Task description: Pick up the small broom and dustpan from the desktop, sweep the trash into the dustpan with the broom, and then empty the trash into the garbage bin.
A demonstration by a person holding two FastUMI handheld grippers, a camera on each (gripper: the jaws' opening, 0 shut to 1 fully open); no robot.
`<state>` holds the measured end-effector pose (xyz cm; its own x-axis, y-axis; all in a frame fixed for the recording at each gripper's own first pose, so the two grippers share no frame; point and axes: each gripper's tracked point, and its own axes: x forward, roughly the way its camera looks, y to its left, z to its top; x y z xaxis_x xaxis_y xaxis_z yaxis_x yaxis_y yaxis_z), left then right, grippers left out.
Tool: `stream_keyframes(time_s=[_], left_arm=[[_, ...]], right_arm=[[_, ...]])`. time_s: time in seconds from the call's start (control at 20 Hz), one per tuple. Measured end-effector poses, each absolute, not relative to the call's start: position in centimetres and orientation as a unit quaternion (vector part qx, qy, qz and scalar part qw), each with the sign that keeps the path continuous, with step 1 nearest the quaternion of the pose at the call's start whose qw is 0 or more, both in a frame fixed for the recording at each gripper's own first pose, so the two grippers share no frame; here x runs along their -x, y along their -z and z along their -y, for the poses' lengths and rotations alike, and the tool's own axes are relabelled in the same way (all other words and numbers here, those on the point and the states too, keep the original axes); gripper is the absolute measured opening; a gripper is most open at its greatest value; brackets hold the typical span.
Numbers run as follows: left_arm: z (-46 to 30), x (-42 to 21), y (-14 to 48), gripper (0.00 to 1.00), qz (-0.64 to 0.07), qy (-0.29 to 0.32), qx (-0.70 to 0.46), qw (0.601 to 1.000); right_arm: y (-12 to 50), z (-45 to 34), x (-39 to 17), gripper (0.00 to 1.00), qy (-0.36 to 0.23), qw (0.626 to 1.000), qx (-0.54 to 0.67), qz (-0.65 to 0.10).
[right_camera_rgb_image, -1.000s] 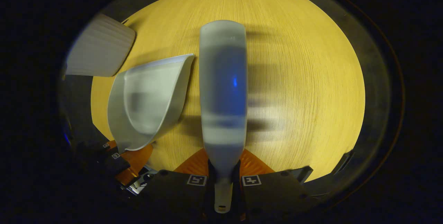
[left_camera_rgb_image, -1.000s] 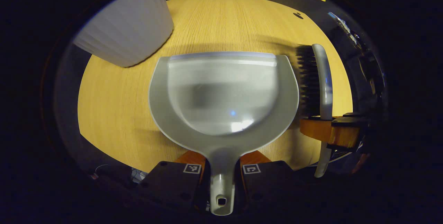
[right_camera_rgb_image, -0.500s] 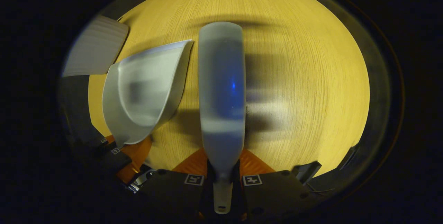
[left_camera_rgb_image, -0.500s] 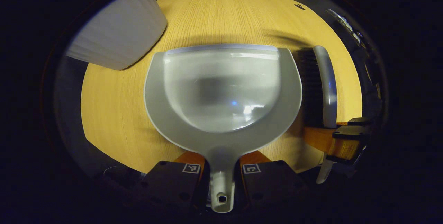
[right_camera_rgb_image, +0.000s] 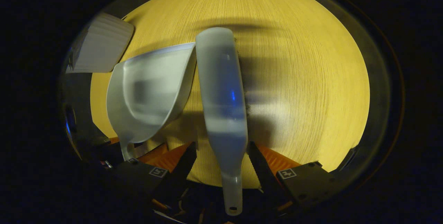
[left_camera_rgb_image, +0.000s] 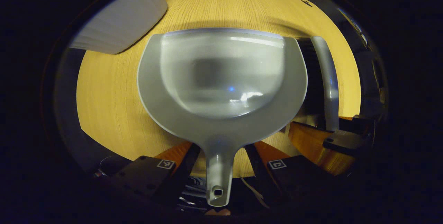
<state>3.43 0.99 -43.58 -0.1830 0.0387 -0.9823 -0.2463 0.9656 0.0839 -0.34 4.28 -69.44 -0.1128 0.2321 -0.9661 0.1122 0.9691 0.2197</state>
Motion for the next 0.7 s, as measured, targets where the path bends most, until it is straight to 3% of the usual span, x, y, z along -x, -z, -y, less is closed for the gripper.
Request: stream_keyframes(time_s=[0.15, 0.3, 0.45, 0.7], left_arm=[[-0.8, -2.9, 43.5, 0.83, -0.752, -0.116, 0.069, 0.646], [-0.2, -2.3, 43.2, 0.83, -0.741, -0.105, 0.057, 0.661], [0.2, -3.0, 41.4, 0.83, -0.707, -0.101, 0.054, 0.698], [1.1, -4.5, 35.8, 0.83, -0.620, -0.075, 0.019, 0.780]], right_arm=[[69.1, -3.8, 0.5, 0.92, -0.046, 0.663, -0.110, -0.739], [68.0, -3.8, 0.4, 0.96, -0.054, 0.674, -0.111, -0.728], [66.1, -3.6, 0.4, 0.96, -0.061, 0.692, -0.116, -0.710], [61.3, -3.5, -1.5, 0.96, -0.052, 0.757, -0.146, -0.634]])
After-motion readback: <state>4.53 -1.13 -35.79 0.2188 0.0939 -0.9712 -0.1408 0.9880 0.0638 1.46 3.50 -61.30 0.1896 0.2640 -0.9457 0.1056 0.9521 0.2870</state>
